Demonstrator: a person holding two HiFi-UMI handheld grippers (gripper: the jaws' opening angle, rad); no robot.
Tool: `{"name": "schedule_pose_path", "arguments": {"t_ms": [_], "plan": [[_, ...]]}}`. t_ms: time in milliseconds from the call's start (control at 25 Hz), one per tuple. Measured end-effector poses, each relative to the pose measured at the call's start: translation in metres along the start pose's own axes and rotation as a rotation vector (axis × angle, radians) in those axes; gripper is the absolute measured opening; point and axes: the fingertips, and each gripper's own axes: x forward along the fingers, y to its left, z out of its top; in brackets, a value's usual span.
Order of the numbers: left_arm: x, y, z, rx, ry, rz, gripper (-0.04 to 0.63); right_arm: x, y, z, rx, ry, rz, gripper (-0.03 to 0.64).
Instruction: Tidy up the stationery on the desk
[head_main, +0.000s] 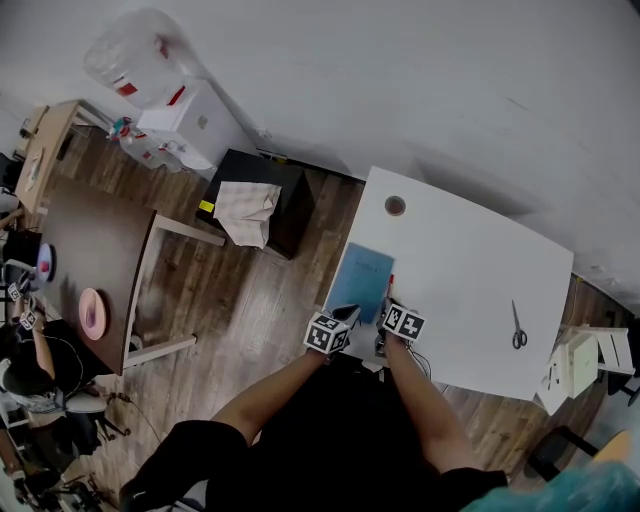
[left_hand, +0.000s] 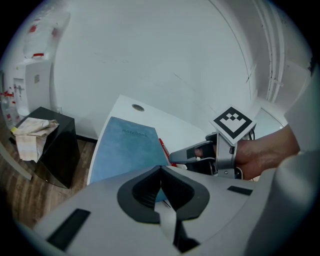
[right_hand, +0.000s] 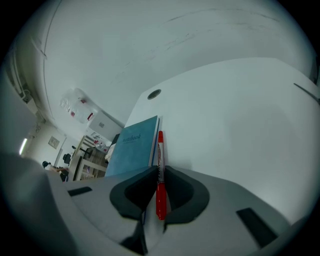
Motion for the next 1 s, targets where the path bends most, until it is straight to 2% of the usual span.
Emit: {"name": "schedule_pose_path", "arguments": {"t_ms": [120,200,400,840,1000], "plan": [[-0.002,-0.001,0.000,-0.001,0.002,0.002,0.014,-0.002,-0.009,0.005,0.156,-0.055,-0.010,0.061],[-0.004,0.000,-0.002,-0.006,0.002,0.003,0.014,-0.001,-0.009,0.004,0.217,-0.072,0.002,0.061],[-0.003,-0.003,-0.004,-0.001,0.010,0.004,0.014,0.001,-0.003,0.003,0.131,-0.051,0.018,0.061],[0.000,-0.010,0.005,-0.001,-0.006,0.013,0.014,-0.010,-0.002,0.005,0.145,-0.063,0.071,0.063],[0.004,-0.016,0.003,-0.008,-0.002,0.001,0.014,-0.025,-0.002,0.010,0.099,-0.086,0.100,0.063]]}}
